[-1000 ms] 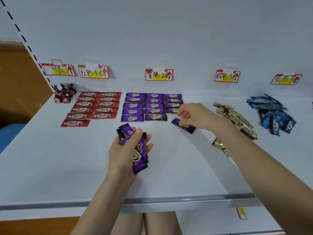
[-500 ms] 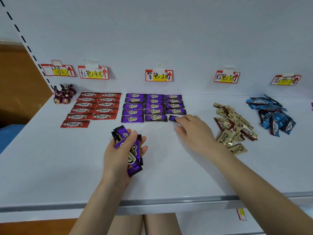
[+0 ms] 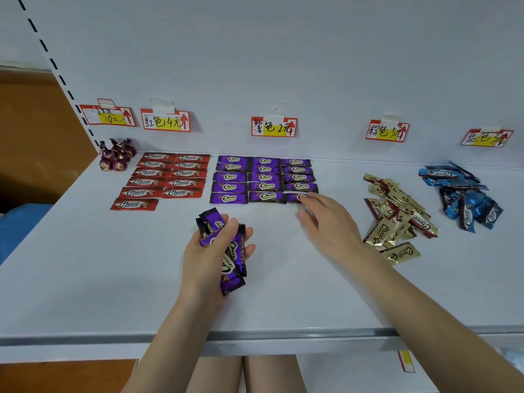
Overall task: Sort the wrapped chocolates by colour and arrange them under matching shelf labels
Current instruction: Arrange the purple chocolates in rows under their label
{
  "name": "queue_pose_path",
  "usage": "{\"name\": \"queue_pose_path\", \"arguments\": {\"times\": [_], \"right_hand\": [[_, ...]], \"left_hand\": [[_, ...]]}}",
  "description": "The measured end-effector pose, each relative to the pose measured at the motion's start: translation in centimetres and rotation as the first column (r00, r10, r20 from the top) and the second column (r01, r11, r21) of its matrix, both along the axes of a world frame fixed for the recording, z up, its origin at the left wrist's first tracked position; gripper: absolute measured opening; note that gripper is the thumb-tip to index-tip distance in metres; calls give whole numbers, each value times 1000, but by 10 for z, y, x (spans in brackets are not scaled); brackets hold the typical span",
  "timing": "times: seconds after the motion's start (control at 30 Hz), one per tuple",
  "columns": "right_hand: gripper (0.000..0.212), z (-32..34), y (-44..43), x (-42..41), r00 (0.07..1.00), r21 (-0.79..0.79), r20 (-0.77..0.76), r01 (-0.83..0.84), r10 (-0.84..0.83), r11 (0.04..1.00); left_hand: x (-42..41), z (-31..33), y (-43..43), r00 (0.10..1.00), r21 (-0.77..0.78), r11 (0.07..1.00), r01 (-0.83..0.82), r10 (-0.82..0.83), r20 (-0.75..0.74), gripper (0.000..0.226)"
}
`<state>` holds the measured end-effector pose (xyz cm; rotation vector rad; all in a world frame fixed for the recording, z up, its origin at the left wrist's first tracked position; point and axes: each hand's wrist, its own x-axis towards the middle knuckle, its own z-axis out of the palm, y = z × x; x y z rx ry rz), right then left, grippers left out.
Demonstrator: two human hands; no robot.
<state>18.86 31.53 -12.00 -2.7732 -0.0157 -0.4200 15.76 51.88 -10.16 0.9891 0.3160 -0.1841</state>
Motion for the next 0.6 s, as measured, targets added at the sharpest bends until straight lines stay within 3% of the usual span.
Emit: {"name": "queue_pose_path", "arguments": {"times": [0.6], "right_hand": [[32,-5,-4,2,998,27,65,-9,7,1000]], "left_hand": [[2,-4,1,1000,-27,1000,-10,10,-1,33]]}}
